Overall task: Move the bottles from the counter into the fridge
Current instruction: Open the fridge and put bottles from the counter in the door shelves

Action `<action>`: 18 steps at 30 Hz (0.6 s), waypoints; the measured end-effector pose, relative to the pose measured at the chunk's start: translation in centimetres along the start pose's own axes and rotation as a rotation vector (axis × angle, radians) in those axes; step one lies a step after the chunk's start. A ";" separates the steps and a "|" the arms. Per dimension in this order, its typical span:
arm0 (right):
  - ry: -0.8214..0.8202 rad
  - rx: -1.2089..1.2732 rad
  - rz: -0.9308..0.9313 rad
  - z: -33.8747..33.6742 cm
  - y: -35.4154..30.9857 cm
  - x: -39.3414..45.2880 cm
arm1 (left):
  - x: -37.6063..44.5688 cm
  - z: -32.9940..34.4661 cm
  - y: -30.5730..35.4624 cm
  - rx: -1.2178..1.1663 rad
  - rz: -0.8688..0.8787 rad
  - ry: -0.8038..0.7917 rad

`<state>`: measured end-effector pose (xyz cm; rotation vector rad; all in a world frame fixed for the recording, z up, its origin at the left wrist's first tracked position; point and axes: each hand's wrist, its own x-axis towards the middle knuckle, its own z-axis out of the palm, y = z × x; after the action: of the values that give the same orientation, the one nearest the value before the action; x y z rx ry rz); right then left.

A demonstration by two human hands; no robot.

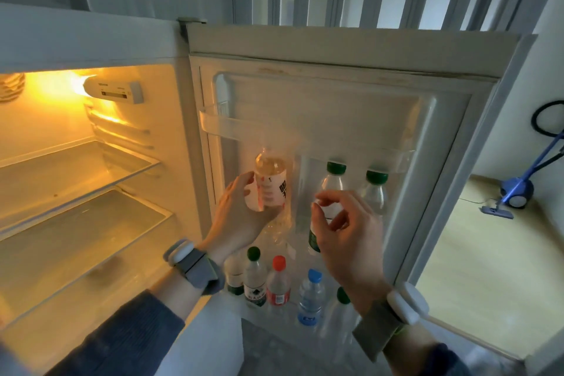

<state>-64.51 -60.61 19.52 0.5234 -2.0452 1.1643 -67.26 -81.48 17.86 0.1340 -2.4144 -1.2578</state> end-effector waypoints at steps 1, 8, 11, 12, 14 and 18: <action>-0.056 0.021 -0.006 0.3 -0.3 -0.1 | -0.8 -0.4 0.0 0.032 0.024 -0.006; -0.499 0.155 0.010 4.5 -1.5 -1.1 | -8.2 -4.4 -2.5 0.307 0.070 0.044; -0.726 0.202 -0.097 7.2 -2.4 -2.0 | -12.9 -6.3 -3.3 0.423 -0.056 0.143; -0.743 0.206 -0.074 7.4 -2.5 -1.9 | -13.5 -6.4 -3.4 0.460 -0.060 0.123; -0.947 0.278 -0.209 8.8 -3.9 -3.5 | -18.3 -6.8 -3.8 0.556 -0.224 0.257; -1.123 0.330 -0.371 10.2 -5.0 -6.3 | -24.5 -6.9 -3.2 0.611 -0.418 0.327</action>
<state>-61.03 -71.90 14.21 1.9747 -2.4173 1.0666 -42.54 -82.02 11.04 0.9766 -2.4549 -0.5303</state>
